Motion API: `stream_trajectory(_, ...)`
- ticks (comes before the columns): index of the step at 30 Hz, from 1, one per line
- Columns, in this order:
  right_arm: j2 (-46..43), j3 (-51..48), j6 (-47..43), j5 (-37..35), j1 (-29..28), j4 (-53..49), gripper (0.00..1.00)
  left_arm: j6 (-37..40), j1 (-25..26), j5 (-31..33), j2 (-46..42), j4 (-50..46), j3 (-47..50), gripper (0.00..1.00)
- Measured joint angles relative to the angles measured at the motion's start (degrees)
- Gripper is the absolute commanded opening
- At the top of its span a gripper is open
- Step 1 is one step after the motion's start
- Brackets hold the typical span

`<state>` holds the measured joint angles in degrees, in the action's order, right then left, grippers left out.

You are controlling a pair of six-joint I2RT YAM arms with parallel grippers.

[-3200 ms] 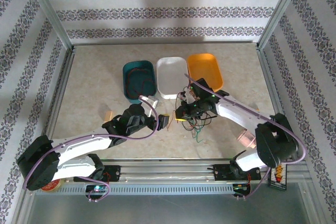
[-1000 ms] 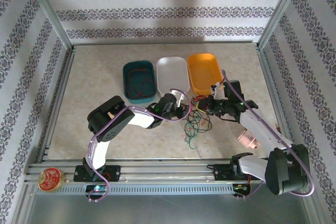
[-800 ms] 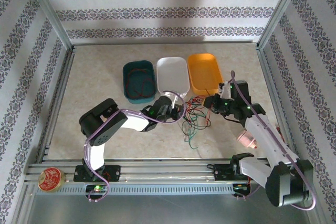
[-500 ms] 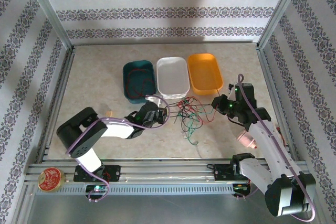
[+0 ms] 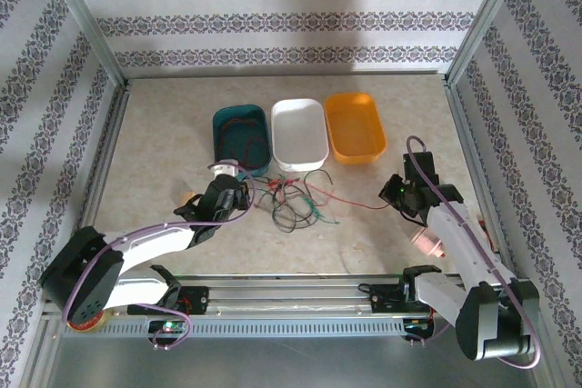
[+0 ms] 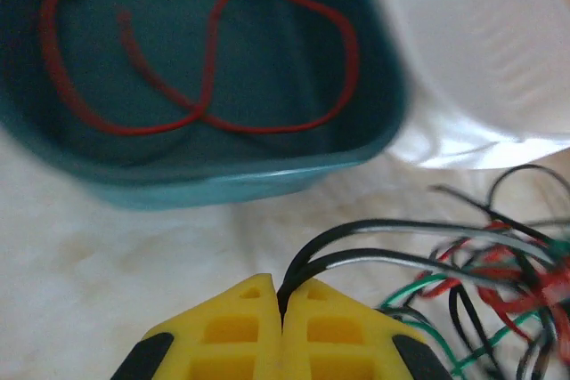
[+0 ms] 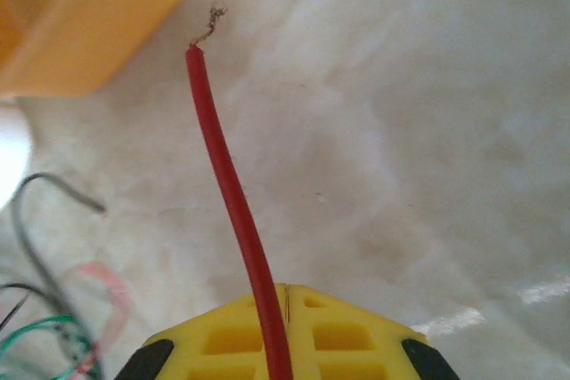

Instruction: Untangle the cables

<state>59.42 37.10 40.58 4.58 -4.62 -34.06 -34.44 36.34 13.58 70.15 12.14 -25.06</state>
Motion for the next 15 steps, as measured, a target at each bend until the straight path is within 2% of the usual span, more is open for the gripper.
stream_trajectory(2,1.14,-0.61,-0.35,0.04,-0.15,0.33,0.39,0.94,0.02,-0.07,-0.61,-1.62,0.35,0.00)
stream_trajectory(5,1.46,-1.16,-0.63,0.66,-1.40,0.96,0.45,2.58,0.20,-1.60,-0.48,-1.77,0.31,0.00)
stream_trajectory(11,-1.97,-0.90,-3.26,-0.81,-8.50,2.58,0.52,4.46,1.46,-5.16,2.14,-1.05,-0.02,0.00)
stream_trajectory(15,-1.97,1.90,-7.48,-0.20,-17.00,4.37,0.52,5.53,1.97,-7.26,3.56,-0.44,-0.61,0.00)
